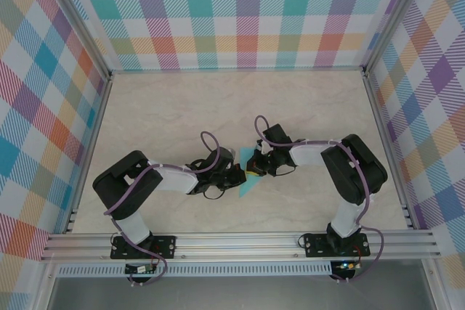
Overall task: Fold a paper plane with a square sheet of paper (pick it up from the middle)
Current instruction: Fourth fold the wing at the center of the table.
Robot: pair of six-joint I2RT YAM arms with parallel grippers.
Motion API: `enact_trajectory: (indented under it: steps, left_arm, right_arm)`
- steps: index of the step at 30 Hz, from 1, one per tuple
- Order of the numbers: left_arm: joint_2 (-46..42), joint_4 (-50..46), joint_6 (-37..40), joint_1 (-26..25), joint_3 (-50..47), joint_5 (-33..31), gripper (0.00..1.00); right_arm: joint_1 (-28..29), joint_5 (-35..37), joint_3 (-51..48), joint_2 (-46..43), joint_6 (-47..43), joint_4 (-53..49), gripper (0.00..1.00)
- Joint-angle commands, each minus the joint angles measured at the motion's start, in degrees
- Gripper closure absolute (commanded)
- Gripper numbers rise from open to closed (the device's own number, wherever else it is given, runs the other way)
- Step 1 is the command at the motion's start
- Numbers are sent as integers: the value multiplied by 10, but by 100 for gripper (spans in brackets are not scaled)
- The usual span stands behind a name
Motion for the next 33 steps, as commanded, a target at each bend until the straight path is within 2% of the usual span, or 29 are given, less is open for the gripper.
enact_trajectory:
  steps: [1,19,33]
  left_arm:
    - [37,-119,16,-9,-24,-24,100]
    - [44,-123,22,-11,-26,-22,100]
    - [46,-131,31,-12,-27,-19,100]
  right_arm:
    - [-8,33,0,15,-9,6,96]
    - [-87,18,35,41,-35,13,93]
    - [-122,23,82,71,-52,-18,91]
